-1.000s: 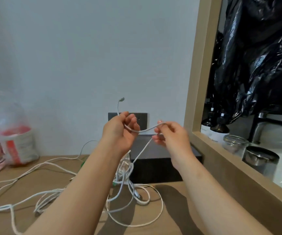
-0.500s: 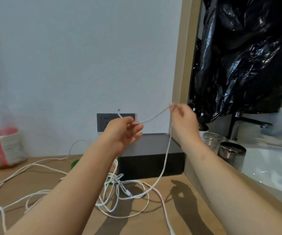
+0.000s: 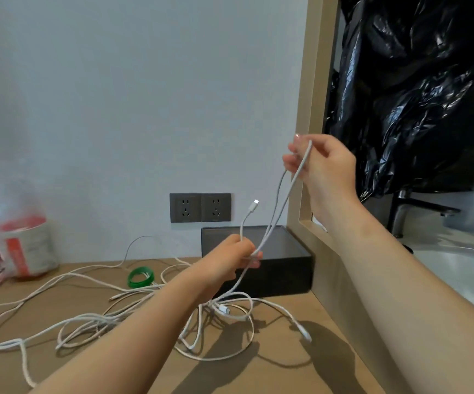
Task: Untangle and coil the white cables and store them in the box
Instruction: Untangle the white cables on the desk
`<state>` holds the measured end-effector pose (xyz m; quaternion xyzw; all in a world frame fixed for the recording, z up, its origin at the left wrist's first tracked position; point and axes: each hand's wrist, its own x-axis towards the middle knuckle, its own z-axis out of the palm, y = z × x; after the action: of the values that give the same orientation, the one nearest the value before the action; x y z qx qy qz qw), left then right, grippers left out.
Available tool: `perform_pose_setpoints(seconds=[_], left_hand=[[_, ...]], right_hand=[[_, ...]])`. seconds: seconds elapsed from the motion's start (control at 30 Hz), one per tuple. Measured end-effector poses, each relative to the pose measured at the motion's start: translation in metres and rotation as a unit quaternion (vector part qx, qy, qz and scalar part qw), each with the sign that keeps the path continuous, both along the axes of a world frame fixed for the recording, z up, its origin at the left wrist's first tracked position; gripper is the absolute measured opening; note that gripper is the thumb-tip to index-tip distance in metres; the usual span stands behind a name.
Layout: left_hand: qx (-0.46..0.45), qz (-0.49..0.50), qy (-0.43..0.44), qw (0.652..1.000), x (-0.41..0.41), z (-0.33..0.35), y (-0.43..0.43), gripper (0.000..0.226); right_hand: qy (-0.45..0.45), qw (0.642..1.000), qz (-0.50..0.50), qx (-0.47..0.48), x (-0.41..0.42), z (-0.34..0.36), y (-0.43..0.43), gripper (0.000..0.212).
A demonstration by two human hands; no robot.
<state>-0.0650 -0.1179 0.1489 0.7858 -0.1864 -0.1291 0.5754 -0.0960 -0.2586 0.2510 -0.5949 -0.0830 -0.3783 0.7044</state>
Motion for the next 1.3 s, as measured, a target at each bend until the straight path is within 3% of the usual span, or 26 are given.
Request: perform_pose_setpoints(seconds=[0.07,0.13,0.2,0.27,0.37,0.47,0.57,0.63,0.73,0.83,0.97,1.07,1.17,1.3], left_hand=[[-0.064,0.014,-0.007,0.998,-0.004,0.002,-0.003,0.009],[-0.160,0.053,0.000,0.986,-0.003,0.003,-0.005,0.015],[-0.243,0.084,0.027,0.966,-0.002,0.005,-0.004,0.021],[-0.300,0.108,0.058,0.946,-0.002,0.010,-0.001,0.026],[-0.407,0.122,0.114,0.898,-0.003,0.024,0.002,0.028],[-0.449,0.132,0.126,0.875,-0.005,0.040,0.006,0.020],[-0.426,0.117,0.106,0.891,-0.007,0.047,0.010,0.021],[-0.405,0.109,0.077,0.905,-0.004,0.047,0.014,0.022],[-0.380,0.083,0.021,0.921,-0.001,0.048,0.022,0.020],[-0.325,0.039,-0.047,0.944,0.001,0.046,0.026,0.024],[-0.162,0.006,-0.130,0.978,0.003,0.040,0.029,0.025],[0.002,0.031,-0.176,0.984,0.005,0.031,0.032,0.024],[0.059,0.081,-0.139,0.985,0.012,0.017,0.032,0.030],[-0.003,0.136,-0.012,0.991,0.018,0.002,0.030,0.022]], right_hand=[[-0.039,0.999,-0.009,-0.004,-0.003,0.002,-0.001,0.005],[-0.024,0.999,-0.025,-0.022,-0.004,-0.006,-0.003,0.019],[0.068,0.996,-0.046,-0.028,0.001,-0.028,-0.004,0.043],[0.195,0.980,-0.041,-0.023,0.003,-0.058,0.004,0.054],[0.323,0.940,0.081,-0.078,-0.001,-0.103,0.026,0.038],[0.335,0.892,0.220,-0.208,-0.005,-0.128,0.044,0.034],[0.343,0.842,0.279,-0.309,-0.007,-0.135,0.053,0.021],[0.348,0.832,0.266,-0.339,-0.005,-0.134,0.052,0.017],[0.350,0.865,0.150,-0.327,0.001,-0.127,0.038,0.024],[0.327,0.909,0.047,-0.255,0.006,-0.118,0.018,0.020],[0.250,0.946,-0.093,-0.187,0.010,-0.100,-0.013,0.012],[0.203,0.957,-0.162,-0.129,0.007,-0.076,-0.030,0.012],[0.164,0.960,-0.191,-0.126,-0.003,-0.055,-0.035,0.032],[0.191,0.951,-0.179,-0.161,-0.001,-0.055,-0.036,0.029]])
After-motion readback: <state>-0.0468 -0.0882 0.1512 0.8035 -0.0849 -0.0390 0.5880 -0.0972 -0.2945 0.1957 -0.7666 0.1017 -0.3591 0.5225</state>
